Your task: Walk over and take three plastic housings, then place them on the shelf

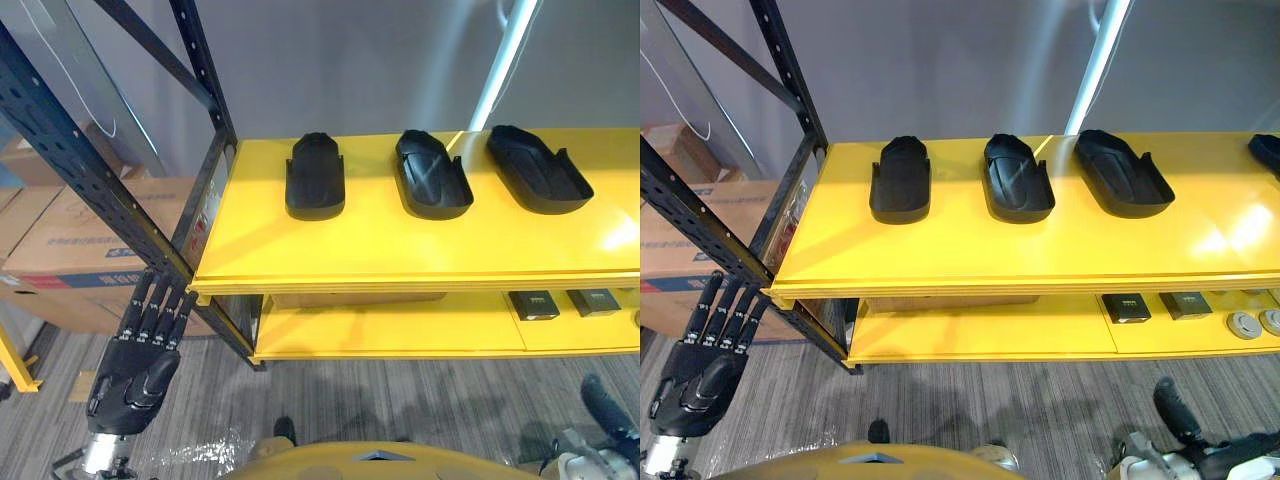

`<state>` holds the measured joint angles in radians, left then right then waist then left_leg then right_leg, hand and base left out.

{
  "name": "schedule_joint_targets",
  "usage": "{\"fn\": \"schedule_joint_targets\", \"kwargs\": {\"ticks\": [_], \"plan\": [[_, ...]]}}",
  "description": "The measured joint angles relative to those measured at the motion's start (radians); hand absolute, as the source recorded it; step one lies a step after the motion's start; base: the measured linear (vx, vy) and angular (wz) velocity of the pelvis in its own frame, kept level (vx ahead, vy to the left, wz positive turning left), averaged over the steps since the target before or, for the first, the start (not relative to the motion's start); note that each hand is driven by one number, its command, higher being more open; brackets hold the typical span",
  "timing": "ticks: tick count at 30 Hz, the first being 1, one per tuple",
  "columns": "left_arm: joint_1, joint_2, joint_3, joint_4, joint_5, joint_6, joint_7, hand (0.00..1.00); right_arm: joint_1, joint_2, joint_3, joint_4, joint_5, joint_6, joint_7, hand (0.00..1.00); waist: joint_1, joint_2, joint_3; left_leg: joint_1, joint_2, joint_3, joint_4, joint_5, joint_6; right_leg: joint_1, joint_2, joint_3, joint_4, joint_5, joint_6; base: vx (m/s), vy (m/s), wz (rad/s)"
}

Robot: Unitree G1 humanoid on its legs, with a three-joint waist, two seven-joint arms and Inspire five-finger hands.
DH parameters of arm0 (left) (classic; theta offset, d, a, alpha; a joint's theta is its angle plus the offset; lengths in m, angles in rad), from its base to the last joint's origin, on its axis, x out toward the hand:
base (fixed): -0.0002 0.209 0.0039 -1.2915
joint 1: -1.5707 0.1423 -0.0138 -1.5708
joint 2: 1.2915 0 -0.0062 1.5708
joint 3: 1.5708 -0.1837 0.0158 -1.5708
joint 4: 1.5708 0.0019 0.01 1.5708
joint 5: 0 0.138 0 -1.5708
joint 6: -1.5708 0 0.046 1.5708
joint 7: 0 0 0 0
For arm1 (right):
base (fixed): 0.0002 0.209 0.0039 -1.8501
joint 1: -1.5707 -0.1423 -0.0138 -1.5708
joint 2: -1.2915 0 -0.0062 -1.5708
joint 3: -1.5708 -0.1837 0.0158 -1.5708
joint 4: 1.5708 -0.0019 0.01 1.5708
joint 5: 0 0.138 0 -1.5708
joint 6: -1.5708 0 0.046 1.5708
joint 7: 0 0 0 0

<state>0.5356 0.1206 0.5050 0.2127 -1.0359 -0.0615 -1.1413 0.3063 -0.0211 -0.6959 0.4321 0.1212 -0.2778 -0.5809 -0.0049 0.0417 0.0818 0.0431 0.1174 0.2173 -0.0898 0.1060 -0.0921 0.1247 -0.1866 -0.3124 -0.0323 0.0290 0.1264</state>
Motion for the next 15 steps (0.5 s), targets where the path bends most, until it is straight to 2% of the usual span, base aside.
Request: {"fn": "schedule_joint_targets", "kwargs": {"ticks": [3, 6, 9, 10, 12, 13, 14, 15], "plan": [[0.002, -0.009, -0.002, 0.047, -0.043, 0.007, -0.012, 1.0, 0.007, 0.015, 0.0, 0.039, 0.047, 0.015, -0.004, 1.0, 0.0, 0.005, -0.008, 0.001, 0.004, 0.035, 0.0, 0.0, 0.0, 0.0, -0.002, -0.008, -0.001, 0.0, 0.001, -0.02, 0.004, 0.04], [0.0, -0.055, -0.023, 0.141, -0.149, 0.038, -0.023, 1.0, 0.034, 0.042, 0.046, 0.136, 0.102, 0.073, -0.017, 1.0, 0.004, -0.002, -0.009, 0.017, 0.007, 0.086, 0.0, 0.001, 0.003, 0.019, -0.015, -0.036, 0.007, -0.014, 0.004, -0.01, 0.012, 0.22], [-0.009, -0.093, 0.004, 0.28, -0.186, 0.108, 0.042, 1.0, 0.031, 0.071, 0.051, 0.214, 0.148, 0.099, 0.011, 1.0, 0.021, -0.011, -0.011, 0.031, 0.003, 0.099, 0.0, 0.0, 0.004, 0.029, -0.024, -0.037, 0.016, -0.029, 0.008, 0.02, 0.025, 0.01], [-0.03, -0.118, 0.046, 0.362, -0.185, 0.134, 0.144, 1.0, 0.029, 0.08, 0.054, 0.269, 0.181, 0.106, 0.042, 1.0, 0.033, -0.021, -0.012, 0.035, 0.001, 0.104, 0.0, -0.001, 0.005, 0.033, -0.026, -0.037, 0.014, -0.032, 0.01, 0.04, 0.025, -0.01], [-0.057, -0.138, 0.114, 0.461, -0.182, 0.151, 0.308, 1.0, 0.012, 0.09, 0.054, 0.327, 0.22, 0.12, 0.076, 1.0, 0.034, -0.038, -0.011, 0.035, -0.001, 0.104, -0.001, -0.003, 0.007, 0.033, -0.028, -0.037, 0.015, -0.033, 0.011, 0.05, 0.019, 0.01], [-0.066, -0.139, 0.135, 0.498, -0.18, 0.152, 0.363, 1.0, 0.006, 0.094, 0.054, 0.347, 0.226, 0.121, 0.084, 1.0, 0.034, -0.045, -0.011, 0.035, -0.001, 0.104, -0.001, -0.004, 0.007, 0.033, -0.028, -0.037, 0.014, -0.034, 0.011, 0.06, 0.012, -0.01], [-0.08, -0.139, 0.166, 0.551, -0.149, 0.15, 0.49, 1.0, -0.01, 0.098, 0.058, 0.384, 0.246, 0.122, 0.105, 1.0, 0.032, -0.052, -0.008, 0.035, -0.002, 0.105, -0.001, -0.006, 0.007, 0.033, -0.029, -0.036, 0.013, -0.034, 0.011, 0.06, 0.009, -0.01], [-0.104, -0.134, 0.197, 0.606, -0.049, 0.144, 0.616, 1.0, -0.022, 0.098, 0.059, 0.424, 0.249, 0.126, 0.137, 1.0, 0.032, -0.063, -0.006, 0.036, -0.003, 0.105, -0.001, -0.009, 0.006, 0.034, -0.029, -0.035, 0.013, -0.037, 0.01, 0.07, 0.008, 0.0]]}}
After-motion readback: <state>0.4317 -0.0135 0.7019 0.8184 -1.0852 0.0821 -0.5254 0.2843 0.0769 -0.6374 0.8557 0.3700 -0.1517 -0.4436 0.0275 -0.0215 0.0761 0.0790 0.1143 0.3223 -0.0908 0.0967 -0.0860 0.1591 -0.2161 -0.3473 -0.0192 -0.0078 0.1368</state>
